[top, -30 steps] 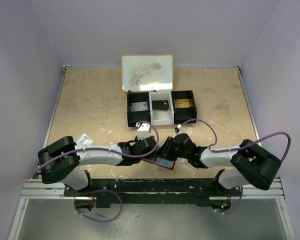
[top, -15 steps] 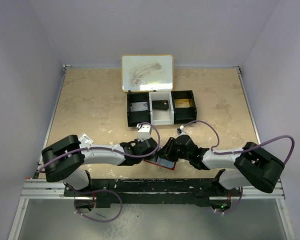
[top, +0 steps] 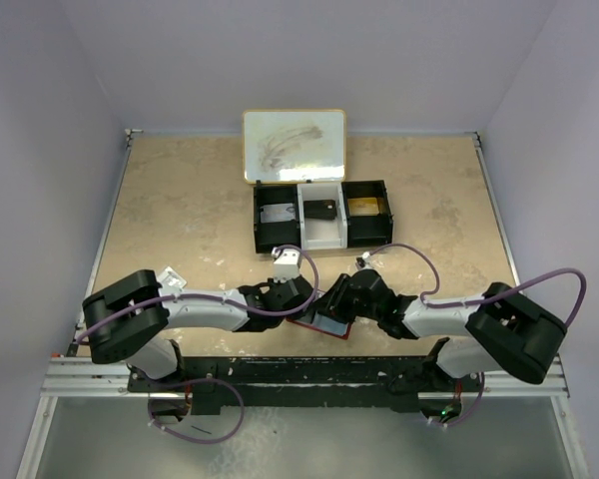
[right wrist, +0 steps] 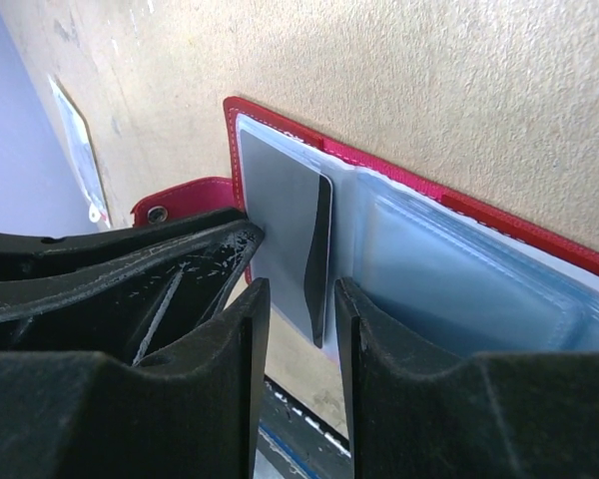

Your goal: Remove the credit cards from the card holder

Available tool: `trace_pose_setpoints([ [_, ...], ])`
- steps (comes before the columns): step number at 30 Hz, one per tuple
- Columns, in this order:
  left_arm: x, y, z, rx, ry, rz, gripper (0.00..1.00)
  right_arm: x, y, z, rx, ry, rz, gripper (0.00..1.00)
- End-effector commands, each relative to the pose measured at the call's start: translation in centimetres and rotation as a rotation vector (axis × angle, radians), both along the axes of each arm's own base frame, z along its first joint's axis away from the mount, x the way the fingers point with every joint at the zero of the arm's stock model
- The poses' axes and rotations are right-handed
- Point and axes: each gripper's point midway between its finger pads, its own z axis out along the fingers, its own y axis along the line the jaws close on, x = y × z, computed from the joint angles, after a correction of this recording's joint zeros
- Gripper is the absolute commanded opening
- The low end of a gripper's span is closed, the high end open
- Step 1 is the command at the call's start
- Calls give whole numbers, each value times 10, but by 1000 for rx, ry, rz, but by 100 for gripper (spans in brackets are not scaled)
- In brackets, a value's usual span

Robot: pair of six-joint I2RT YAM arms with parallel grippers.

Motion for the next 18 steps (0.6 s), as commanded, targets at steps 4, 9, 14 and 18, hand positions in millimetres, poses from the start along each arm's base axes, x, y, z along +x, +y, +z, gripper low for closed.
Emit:
trace_pose_setpoints([
  [4,-15,-3,-19,-18,83,-42,17,-1,-11,-20,-58,38,-49,36],
  [9,-17,-3,-19,-27,88,-43,15,-1,-5,-19,-17,43,-41,34],
  [14,-17,0,-16,-32,83,-35,15,0,0,-15,13,37,-33,25],
  [18,-16,3,-15,-32,75,-26,14,-1,0,-13,12,32,-30,24],
])
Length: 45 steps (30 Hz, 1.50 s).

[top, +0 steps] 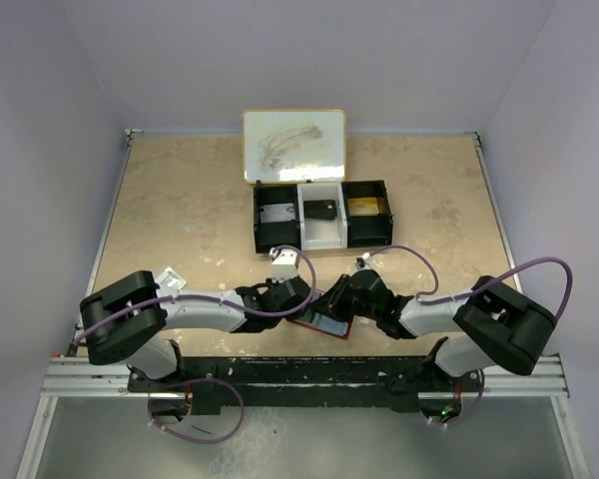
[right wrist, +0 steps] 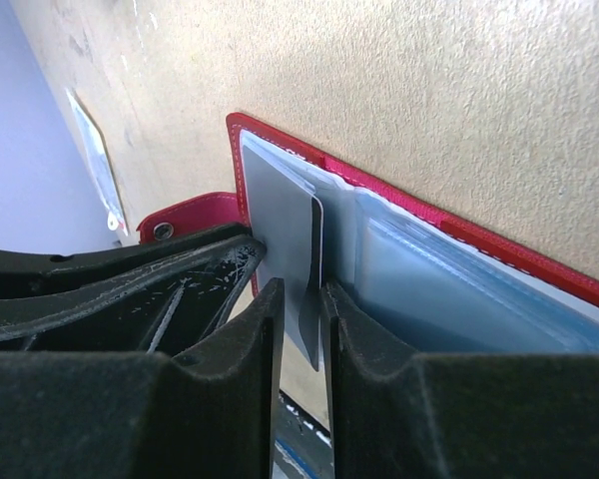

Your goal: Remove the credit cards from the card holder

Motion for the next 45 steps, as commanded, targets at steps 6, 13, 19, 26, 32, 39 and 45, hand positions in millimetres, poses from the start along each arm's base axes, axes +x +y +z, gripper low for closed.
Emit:
trace_pose_setpoints([
  [6,-14,4,-15,-6,72,-15,14,-7,-9,-10,-37,15,4,32],
  [13,-14,5,-15,-4,72,-10,14,-9,-10,-8,-33,10,8,31],
  [19,-13,6,-15,-1,69,-7,13,-8,-14,-3,-26,-26,5,29],
  [26,-13,4,-15,-6,70,-10,13,-9,-3,-7,-15,-28,60,22],
  [32,-14,6,-15,-4,74,-10,12,-7,-4,-8,-22,-23,47,19],
  [39,-14,5,-16,-4,72,-9,12,-5,-6,-2,-27,-46,45,24],
  [45,-13,5,-17,13,72,-11,11,-5,-3,2,3,-61,48,19],
])
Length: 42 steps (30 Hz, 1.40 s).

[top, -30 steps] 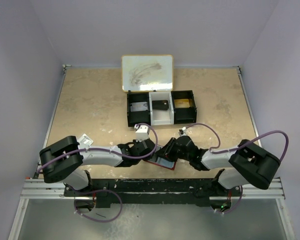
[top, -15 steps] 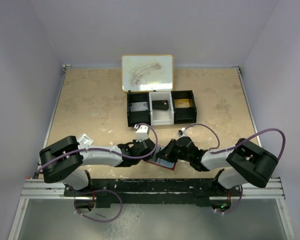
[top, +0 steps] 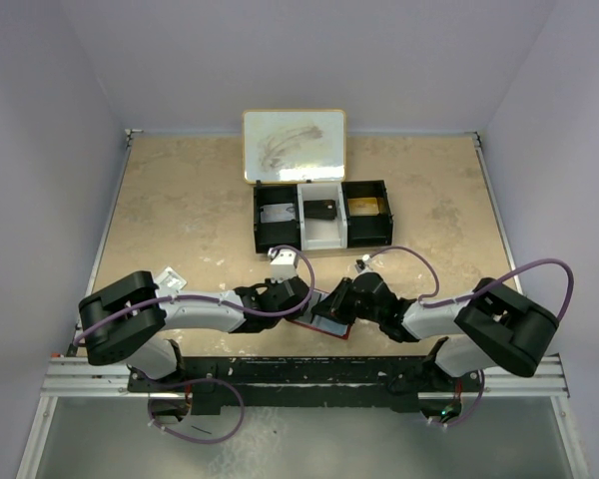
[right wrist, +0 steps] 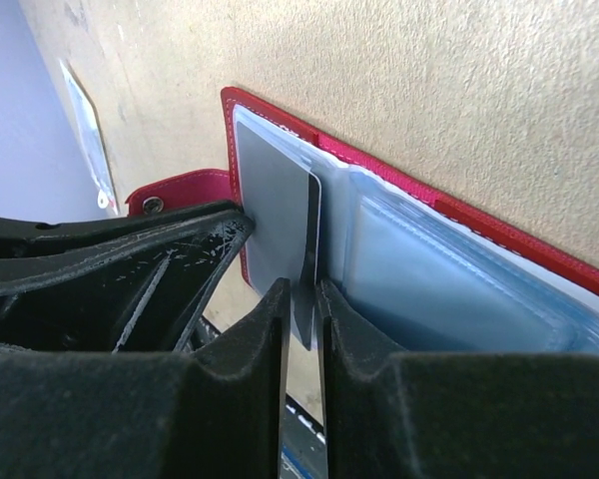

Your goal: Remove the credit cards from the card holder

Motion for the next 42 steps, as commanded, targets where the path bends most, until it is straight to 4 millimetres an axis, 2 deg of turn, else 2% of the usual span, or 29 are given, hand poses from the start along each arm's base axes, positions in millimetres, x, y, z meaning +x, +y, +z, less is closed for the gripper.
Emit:
trace_pose_setpoints([
  [1,-14,4,-18,24,74,-21,11,3,0,4,0,-30,2,18],
  [4,-13,4,-18,26,73,-21,11,3,1,5,0,-33,4,11],
  [10,-12,5,-19,42,73,-17,10,4,-2,8,-3,-42,-2,7],
  [14,-12,4,-21,43,76,-16,10,2,-5,7,-6,-42,-4,0],
  [29,-14,6,-21,43,79,-18,9,-4,-22,1,-33,-22,-45,0],
  [38,-15,3,-22,37,87,-25,9,-7,-19,-1,-35,-15,-19,0],
  [42,-14,-1,-12,-2,79,-21,10,-8,-18,-4,-42,-11,-3,2],
])
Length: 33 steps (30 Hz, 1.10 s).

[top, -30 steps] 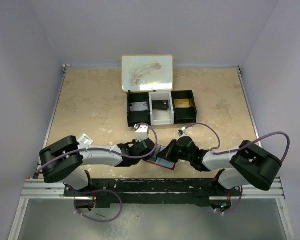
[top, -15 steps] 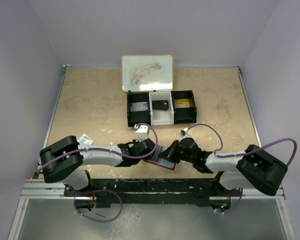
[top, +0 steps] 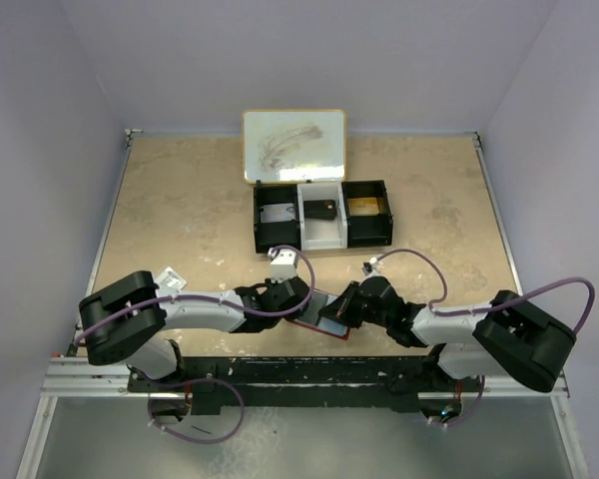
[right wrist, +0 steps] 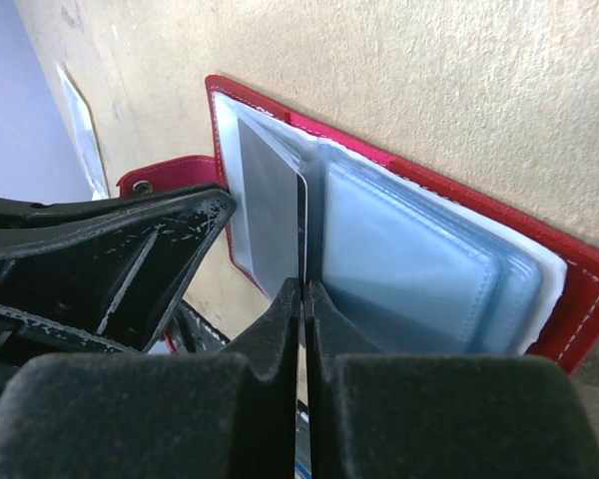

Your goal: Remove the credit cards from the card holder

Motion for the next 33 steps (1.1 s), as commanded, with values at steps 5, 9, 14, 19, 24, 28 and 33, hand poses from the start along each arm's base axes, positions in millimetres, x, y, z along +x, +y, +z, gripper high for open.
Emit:
trace_pose_setpoints([
  [5,-19,-44,30,-191,46,-118,20,-1,-3,-16,-45,22,9,3],
  [9,-21,-55,34,-179,40,-155,22,-3,1,-20,-45,38,31,3],
  [14,-25,-44,9,-95,65,-125,20,-3,1,-18,-29,33,25,6],
  [19,-23,-25,-2,-45,61,-63,18,-3,-1,-14,-16,21,14,7],
  [24,-20,-16,2,-47,35,-29,18,-2,-2,-8,-4,14,6,7],
  [28,-21,-16,-3,-31,47,-38,17,-2,-2,-2,13,-2,7,18],
  [33,-23,-22,-6,-30,64,-60,16,1,0,8,46,-38,4,14],
])
